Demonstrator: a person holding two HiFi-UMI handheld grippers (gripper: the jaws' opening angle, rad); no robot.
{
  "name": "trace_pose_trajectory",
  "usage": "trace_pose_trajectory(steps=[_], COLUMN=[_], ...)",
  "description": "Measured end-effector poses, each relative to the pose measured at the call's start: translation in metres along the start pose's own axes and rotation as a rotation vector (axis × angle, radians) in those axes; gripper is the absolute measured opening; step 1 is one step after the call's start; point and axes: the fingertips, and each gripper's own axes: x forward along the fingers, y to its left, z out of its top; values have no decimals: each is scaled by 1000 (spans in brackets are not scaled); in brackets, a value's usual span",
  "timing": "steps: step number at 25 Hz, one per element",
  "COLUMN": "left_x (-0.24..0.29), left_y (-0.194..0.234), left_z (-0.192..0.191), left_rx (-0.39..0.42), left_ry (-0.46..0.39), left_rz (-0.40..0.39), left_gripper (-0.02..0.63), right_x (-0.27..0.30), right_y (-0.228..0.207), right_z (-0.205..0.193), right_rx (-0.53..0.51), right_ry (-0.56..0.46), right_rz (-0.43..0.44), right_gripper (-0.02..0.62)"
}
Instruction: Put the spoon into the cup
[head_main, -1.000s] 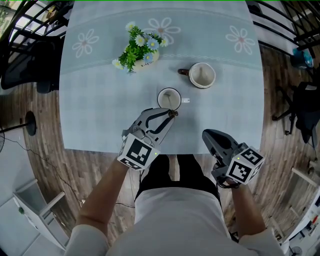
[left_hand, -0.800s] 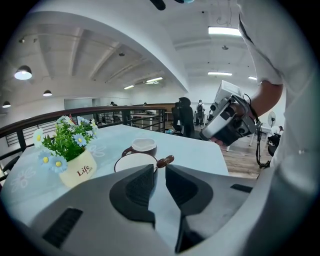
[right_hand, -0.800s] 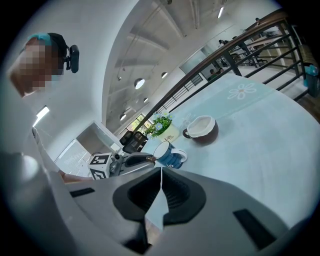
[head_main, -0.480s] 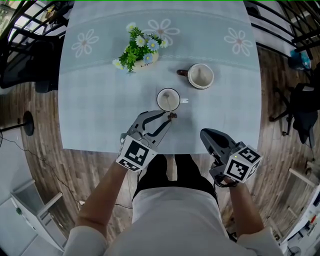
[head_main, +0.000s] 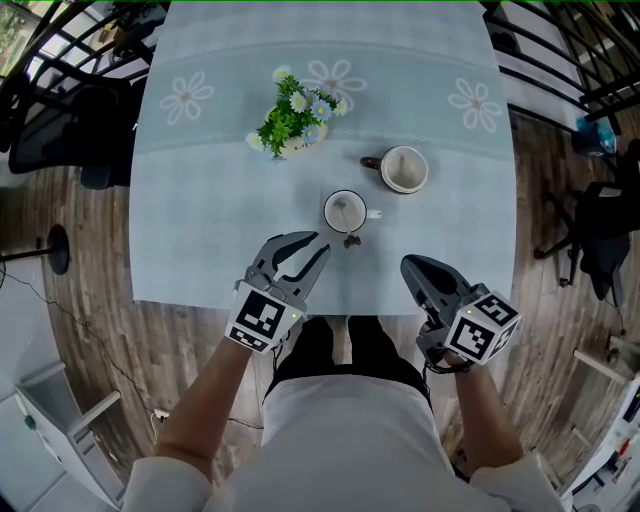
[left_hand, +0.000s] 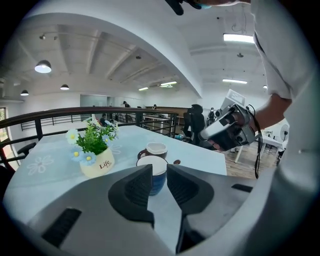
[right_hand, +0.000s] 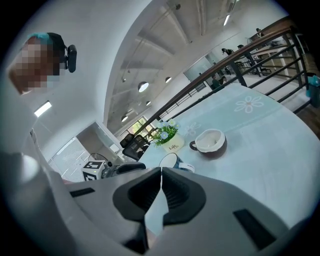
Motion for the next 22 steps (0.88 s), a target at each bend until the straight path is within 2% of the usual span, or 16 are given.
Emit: trace_pose_trajectory(steps=[11, 22], left_x=[-34, -67], left_y=[8, 13], left_z=[45, 79], left_rx=[-50, -59], left_ry=[-101, -183], left_rz=[40, 59], left_gripper=[67, 43], right_x=[2, 2], right_y=[30, 54], right_z=[33, 55], right_rx=[-91, -158], right_ry=[-58, -92], right_rz=[10, 15], right_gripper=[25, 25])
